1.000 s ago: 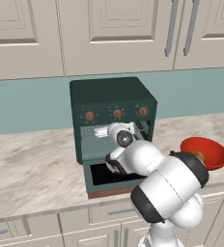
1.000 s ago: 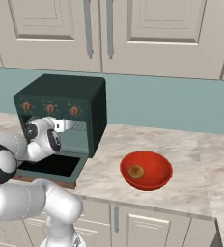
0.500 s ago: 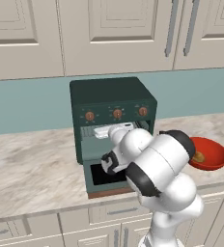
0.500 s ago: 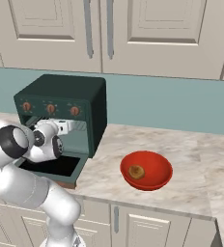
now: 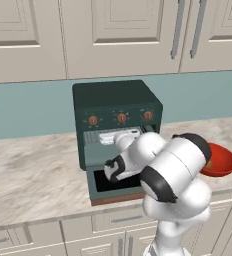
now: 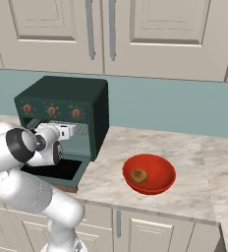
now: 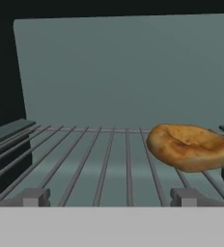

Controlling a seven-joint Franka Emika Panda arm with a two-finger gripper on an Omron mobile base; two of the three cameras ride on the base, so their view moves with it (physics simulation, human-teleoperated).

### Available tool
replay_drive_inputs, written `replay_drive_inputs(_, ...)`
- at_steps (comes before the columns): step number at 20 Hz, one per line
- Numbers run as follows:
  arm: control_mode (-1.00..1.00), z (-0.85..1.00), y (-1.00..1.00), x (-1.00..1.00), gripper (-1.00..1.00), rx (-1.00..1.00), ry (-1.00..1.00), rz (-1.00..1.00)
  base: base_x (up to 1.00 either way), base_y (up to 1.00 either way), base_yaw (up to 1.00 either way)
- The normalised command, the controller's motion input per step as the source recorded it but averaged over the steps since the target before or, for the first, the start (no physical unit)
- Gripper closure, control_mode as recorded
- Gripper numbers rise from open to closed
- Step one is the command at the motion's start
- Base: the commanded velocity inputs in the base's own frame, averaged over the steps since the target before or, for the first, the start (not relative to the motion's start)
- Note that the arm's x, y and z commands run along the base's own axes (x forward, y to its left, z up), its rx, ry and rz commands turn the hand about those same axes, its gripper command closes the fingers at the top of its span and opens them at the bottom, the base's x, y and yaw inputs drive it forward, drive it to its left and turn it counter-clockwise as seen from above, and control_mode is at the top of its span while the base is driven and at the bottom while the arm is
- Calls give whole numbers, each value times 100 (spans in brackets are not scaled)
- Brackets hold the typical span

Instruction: Pick up the heated bread from the toaster oven and place it in the bowl. Then move the bread bowl to the dining counter.

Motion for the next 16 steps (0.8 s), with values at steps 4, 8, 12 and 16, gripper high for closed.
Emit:
replay_drive_inputs(4, -100, -23, -9, -68, -100, -14, 62, -15, 0, 0, 0)
replay_drive_inputs(8, -100, -23, -19, -88, -100, -19, 76, -15, 0, 0, 0)
replay_drive_inputs(12, -100, -26, -29, -98, -100, -20, 87, -15, 0, 0, 0)
replay_drive_inputs(16, -100, -24, -39, -100, -100, -16, 88, -14, 0, 0, 0)
